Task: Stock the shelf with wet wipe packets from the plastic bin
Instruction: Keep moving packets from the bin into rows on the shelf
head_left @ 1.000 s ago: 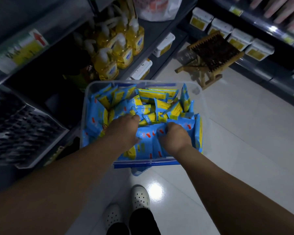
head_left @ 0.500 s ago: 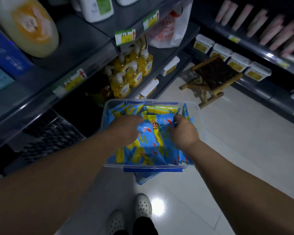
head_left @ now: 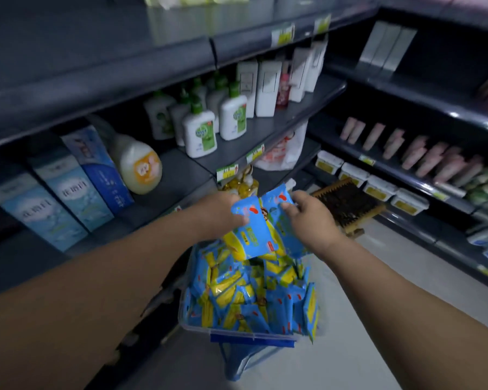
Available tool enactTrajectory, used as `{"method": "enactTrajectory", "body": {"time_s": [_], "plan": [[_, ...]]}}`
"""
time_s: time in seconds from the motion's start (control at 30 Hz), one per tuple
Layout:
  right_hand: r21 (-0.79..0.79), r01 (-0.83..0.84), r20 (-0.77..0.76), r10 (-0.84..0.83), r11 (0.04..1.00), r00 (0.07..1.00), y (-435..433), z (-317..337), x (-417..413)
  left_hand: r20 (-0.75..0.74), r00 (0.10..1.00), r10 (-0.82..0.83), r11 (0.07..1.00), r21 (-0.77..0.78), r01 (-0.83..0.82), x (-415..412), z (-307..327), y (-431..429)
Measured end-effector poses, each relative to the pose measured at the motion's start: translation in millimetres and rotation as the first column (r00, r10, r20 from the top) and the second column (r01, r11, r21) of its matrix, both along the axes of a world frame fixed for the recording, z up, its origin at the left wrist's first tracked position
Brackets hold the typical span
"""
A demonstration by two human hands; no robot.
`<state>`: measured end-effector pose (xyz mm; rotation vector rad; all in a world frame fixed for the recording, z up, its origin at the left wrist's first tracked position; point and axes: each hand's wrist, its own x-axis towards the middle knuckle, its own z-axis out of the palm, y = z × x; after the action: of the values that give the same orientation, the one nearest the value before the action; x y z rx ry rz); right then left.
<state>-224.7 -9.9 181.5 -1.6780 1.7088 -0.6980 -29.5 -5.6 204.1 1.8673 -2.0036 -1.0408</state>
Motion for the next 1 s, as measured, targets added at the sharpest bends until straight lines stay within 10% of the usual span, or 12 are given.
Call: {"method": "enactTrajectory", "body": {"time_s": [0.6,1.0], "plan": [[-0.493,-0.334,-0.034,0.366,0.803,0.93,-12.9,224.8,130.0,-0.321,0.891,0.32,0.839,-0.341,-0.424,108.2,213.4,55.5],[-0.375,-0.674,-0.19,0.659,0.636,0.728,15.4,291.9,308.6,-0.492,0.691,0.53,0.627,-0.321,-0.71,273.2,256.2,116.4]]}}
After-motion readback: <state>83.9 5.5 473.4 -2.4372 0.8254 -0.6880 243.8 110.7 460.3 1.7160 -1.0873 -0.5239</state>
